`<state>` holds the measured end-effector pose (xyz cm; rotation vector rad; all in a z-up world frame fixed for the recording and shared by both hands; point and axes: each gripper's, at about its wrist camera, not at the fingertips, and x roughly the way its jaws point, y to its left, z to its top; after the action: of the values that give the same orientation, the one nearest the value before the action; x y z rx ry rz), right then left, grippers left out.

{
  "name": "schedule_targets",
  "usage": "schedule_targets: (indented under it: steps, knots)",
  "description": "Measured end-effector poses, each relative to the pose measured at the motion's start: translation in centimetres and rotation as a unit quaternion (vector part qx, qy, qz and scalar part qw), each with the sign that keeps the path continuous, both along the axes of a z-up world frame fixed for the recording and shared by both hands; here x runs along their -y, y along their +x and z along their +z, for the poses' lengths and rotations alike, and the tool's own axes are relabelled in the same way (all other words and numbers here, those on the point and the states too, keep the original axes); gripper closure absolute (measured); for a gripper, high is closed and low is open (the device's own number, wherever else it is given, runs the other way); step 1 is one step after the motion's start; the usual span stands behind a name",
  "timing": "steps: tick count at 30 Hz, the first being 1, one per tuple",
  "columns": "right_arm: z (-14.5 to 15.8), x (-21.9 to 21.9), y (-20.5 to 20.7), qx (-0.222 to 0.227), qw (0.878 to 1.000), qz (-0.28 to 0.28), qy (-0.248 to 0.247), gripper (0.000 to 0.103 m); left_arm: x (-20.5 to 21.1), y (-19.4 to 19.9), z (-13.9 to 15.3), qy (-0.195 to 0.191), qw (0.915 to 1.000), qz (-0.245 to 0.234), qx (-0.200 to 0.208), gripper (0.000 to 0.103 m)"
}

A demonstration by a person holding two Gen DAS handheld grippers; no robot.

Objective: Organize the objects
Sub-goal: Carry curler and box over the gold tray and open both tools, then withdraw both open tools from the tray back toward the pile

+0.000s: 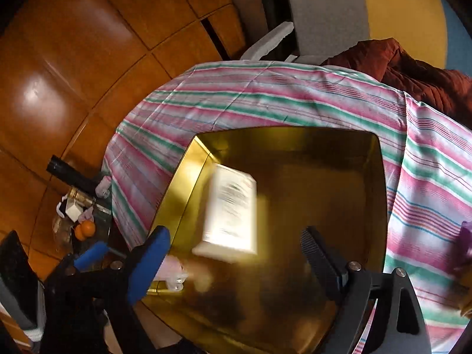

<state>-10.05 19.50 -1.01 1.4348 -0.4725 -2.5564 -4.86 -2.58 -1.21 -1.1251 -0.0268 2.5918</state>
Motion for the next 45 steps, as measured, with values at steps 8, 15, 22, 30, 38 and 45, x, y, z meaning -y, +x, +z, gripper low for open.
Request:
schedule_targets:
  steps: [8,15,22,30,38,45]
  knots:
    - [0.9,-0.9,4.9,-0.032,0.998,-0.030,0.055,0.008,-0.9,0.8,1.3,0.003,0.9999,0.004,-0.011,0.018]
    - [2.0,-0.9,7.9,-0.064,0.991,-0.060,0.103,0.003,-2.6,1.9,2.0,0.002,0.9999,-0.012,-0.010,0.018]
    - [2.3,-1.8,10.1,-0.085,0.984,-0.092,0.130,0.000,-3.6,2.7,2.0,-0.006,0.9999,-0.009,-0.008,0.018]
    - [2.0,-4.0,12.7,-0.090,0.977,-0.130,0.145,0.000,-5.2,3.0,1.6,-0.001,0.9993,-0.037,0.001,0.018]
    - [0.8,-8.7,16.4,-0.064,0.970,-0.187,0.141,0.000,-6.7,2.9,1.2,0.021,0.9976,-0.064,0.018,0.020]
    - [-0.3,-15.6,21.9,-0.011,0.957,-0.254,0.137,0.000,-9.1,3.1,1.7,0.033,0.9931,-0.110,0.023,0.020]
